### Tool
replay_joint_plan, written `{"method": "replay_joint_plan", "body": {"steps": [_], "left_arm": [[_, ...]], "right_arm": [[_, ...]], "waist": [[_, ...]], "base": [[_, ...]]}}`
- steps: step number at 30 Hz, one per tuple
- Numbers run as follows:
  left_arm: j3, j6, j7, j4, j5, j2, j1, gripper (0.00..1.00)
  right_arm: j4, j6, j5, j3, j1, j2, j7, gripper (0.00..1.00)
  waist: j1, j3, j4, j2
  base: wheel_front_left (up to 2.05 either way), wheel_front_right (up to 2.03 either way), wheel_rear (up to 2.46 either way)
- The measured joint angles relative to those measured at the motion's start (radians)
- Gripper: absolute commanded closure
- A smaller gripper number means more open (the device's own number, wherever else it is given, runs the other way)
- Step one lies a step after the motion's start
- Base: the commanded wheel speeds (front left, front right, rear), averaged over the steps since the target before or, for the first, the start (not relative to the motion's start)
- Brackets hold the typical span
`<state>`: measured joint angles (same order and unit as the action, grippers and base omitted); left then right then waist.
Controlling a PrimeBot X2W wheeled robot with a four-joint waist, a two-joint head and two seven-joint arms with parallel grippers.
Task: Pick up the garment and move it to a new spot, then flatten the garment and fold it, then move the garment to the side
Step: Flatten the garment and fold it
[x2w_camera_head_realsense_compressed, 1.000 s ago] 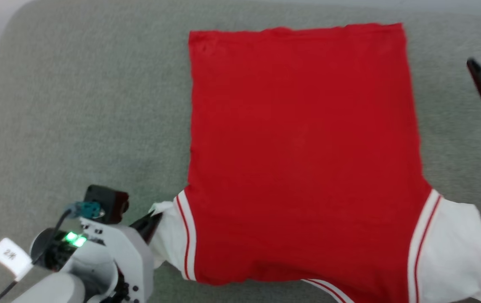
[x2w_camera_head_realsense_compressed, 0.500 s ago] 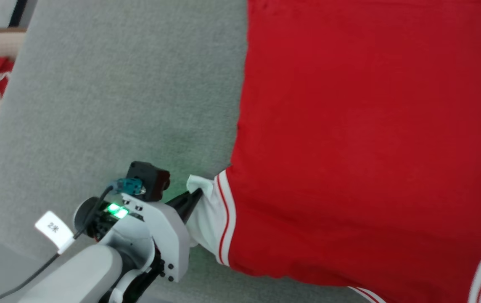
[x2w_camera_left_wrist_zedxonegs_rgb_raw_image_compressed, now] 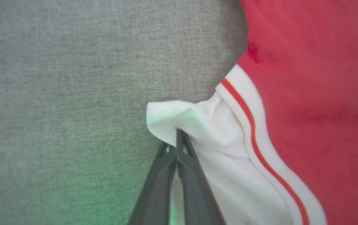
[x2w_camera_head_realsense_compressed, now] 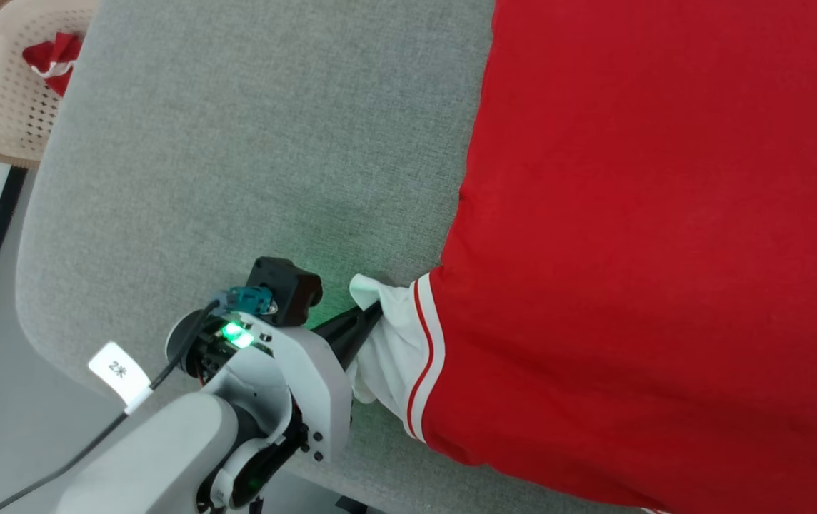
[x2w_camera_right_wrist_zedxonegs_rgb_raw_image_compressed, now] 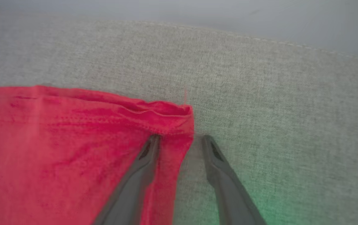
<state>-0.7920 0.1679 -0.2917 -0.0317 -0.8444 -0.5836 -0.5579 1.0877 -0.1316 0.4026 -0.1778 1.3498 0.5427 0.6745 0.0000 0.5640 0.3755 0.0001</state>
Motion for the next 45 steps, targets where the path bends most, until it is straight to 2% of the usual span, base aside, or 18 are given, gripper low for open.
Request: {"method": "replay_joint_plan", "body": {"steps": [5, 10, 15, 20, 26, 31, 36, 40, 45], "left_arm": [[0.003, -0.006, 0.008, 0.023, -0.001, 0.001, -0.005, 1.00], [0.014, -0.001, 0.011, 0.042, -0.010, -0.022, 0.003, 1.00], [0.039, 0.014, 0.009, 0.046, -0.035, -0.068, 0.034, 1.00], [0.065, 0.034, 0.002, 0.048, -0.059, -0.119, 0.074, 1.00], [0.082, 0.060, -0.007, 0.037, -0.081, -0.165, 0.125, 1.00], [0.091, 0.081, -0.007, 0.017, -0.099, -0.192, 0.168, 1.00], [0.099, 0.101, -0.007, -0.001, -0.108, -0.213, 0.201, 1.00], [0.102, 0.108, -0.007, -0.016, -0.116, -0.222, 0.216, 1.00], [0.098, 0.109, -0.007, -0.025, -0.116, -0.222, 0.218, 1.00]], "right_arm": [[0.048, 0.000, -0.045, 0.016, 0.022, -0.013, -0.048, 1.00], [0.050, 0.000, -0.055, -0.017, 0.007, -0.053, -0.040, 1.00], [-0.071, 0.001, 0.049, -0.103, -0.099, -0.077, -0.018, 1.00], [-0.243, 0.000, 0.191, -0.170, -0.231, -0.077, 0.028, 1.00], [-0.489, 0.000, 0.337, -0.209, -0.439, 0.008, 0.075, 1.00], [-0.660, 0.000, 0.407, -0.163, -0.632, 0.067, 0.078, 1.00], [-0.791, 0.000, 0.440, -0.085, -0.846, 0.082, 0.082, 1.00], [-0.858, 0.000, 0.430, -0.010, -1.010, 0.067, 0.077, 1.00], [-0.891, 0.000, 0.369, 0.067, -1.161, 0.004, 0.044, 1.00]], "waist": [[0.0000, -0.002, -0.006, 0.0000], [0.0000, -0.029, -0.034, 0.0000], [0.0000, -0.075, -0.093, 0.0000], [0.0000, -0.120, -0.153, 0.0000], [0.0000, -0.183, -0.228, 0.0000], [0.0000, -0.233, -0.289, 0.0000], [0.0000, -0.276, -0.344, 0.0000], [0.0000, -0.303, -0.380, -0.0001], [0.0000, -0.323, -0.408, 0.0000]], "base": [[0.00, 0.00, 0.00], [0.00, 0.00, 0.00], [0.00, 0.00, 0.00], [0.00, 0.00, 0.00], [0.00, 0.00, 0.00], [0.00, 0.00, 0.00], [0.00, 0.00, 0.00], [0.00, 0.00, 0.00], [0.00, 0.00, 0.00]]}}
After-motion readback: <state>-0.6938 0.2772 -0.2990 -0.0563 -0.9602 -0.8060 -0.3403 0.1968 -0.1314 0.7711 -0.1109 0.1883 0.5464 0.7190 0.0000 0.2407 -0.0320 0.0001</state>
